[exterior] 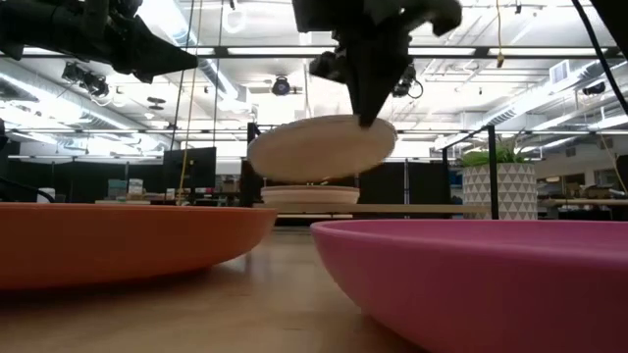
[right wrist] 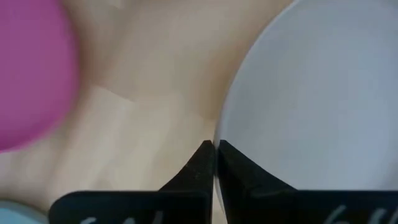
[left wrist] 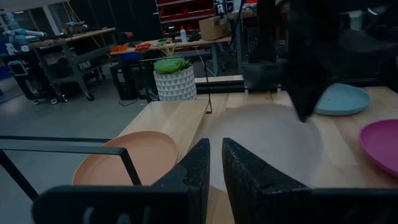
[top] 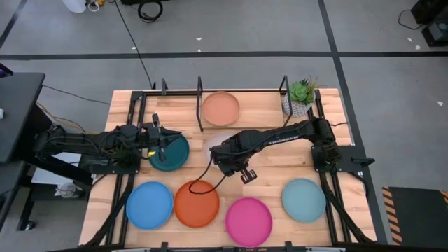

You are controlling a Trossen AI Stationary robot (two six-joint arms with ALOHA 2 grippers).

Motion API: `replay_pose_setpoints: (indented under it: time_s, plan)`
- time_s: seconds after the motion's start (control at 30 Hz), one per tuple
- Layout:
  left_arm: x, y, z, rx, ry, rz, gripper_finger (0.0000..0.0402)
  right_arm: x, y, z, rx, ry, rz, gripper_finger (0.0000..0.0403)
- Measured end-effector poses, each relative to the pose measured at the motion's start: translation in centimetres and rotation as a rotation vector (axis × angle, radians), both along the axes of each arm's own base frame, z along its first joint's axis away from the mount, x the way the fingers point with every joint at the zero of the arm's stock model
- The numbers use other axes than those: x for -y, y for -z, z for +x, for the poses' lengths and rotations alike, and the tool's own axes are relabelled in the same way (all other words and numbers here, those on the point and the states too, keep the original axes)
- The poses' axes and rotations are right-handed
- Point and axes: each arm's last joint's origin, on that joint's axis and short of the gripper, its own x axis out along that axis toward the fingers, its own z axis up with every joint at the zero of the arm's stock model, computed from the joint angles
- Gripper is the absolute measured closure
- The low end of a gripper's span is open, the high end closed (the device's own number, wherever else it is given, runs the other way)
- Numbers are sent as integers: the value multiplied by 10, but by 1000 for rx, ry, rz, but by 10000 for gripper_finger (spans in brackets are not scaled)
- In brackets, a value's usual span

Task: Place and stack plates onto a shelf
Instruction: Stack the gray plate on top of the brown plate on the shelf

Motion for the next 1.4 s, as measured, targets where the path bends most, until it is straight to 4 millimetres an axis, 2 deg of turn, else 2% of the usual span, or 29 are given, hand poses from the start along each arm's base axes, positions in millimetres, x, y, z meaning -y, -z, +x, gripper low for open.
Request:
replay_pose_setpoints:
  time_s: [0.13,0.37,0.6,0.73,0.87,1.07,1.27,1.4]
  plan:
    - [0,0,0,2,0,-5,351,20,-4,-1,-2,67,-124,385]
    - [0,0,0,1,0,-7,351,75,-5,2,23,202,-193,385]
    - [0,0,0,1,0,-8,351,135,-6,12,172,256,-121,385]
    - [0,0,0,0,0,-9,351,159,5,18,225,247,-81,385]
    - [0,0,0,4,-2,-26,351,173,19,22,234,225,-99,385]
    - [0,1,0,4,-4,-55,351,183,43,28,187,228,-68,382]
    - [0,2,0,4,-7,-76,351,182,50,25,132,234,-60,345]
    - [0,2,0,2,-7,-78,351,181,39,24,162,244,-73,312]
